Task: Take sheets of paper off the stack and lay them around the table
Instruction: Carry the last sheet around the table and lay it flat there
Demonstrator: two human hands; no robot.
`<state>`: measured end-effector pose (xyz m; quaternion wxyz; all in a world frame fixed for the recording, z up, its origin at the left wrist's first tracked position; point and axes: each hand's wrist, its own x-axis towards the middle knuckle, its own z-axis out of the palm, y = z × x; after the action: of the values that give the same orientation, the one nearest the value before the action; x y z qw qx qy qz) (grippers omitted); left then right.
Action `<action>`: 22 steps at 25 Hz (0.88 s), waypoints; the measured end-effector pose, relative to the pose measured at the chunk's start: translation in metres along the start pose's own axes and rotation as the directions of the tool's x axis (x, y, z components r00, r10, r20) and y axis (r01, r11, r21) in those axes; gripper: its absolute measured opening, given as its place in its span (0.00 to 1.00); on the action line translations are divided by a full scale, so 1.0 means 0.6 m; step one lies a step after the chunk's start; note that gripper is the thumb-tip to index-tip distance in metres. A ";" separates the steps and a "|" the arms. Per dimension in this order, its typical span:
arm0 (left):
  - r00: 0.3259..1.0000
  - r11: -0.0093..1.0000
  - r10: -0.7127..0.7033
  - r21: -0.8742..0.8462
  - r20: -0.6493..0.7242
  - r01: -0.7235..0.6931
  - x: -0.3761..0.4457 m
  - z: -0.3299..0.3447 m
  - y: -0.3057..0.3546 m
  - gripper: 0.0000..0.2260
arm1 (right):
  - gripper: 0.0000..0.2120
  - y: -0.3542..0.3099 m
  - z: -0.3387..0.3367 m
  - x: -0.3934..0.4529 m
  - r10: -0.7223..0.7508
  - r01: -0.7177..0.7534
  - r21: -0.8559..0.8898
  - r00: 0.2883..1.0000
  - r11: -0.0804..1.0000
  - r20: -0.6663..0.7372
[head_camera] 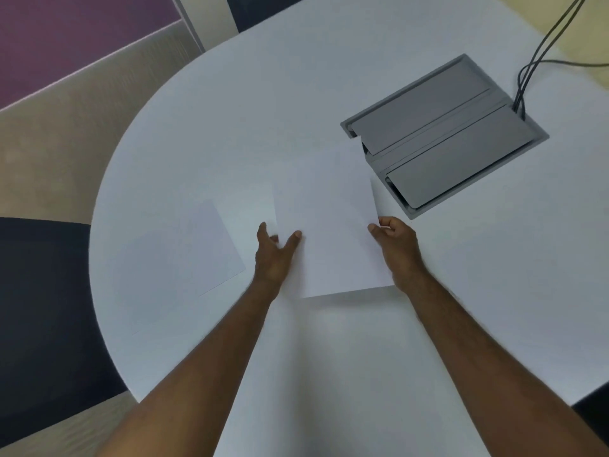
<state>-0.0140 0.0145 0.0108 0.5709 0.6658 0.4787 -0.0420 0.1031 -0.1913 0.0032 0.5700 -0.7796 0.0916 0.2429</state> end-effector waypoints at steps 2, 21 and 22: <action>0.994 0.975 -0.095 -0.196 0.048 0.103 -0.030 -0.041 0.002 0.28 | 0.04 -0.005 0.005 -0.043 0.007 -0.007 0.031 1.000 0.999 0.008; 0.949 0.857 0.071 -0.469 -0.308 -0.216 -0.421 -0.616 -0.215 0.13 | 0.08 -0.089 0.350 -0.601 -0.197 0.143 0.158 0.888 0.977 0.416; 0.937 0.845 0.089 -0.473 -0.338 -0.251 -0.442 -0.656 -0.229 0.11 | 0.08 -0.097 0.377 -0.638 -0.221 0.159 0.174 0.874 0.972 0.433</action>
<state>-0.4441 0.1582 0.2073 0.6474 0.5299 0.4926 0.2396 -0.2656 -0.0124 0.1846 0.6474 -0.6676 -0.1039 0.3527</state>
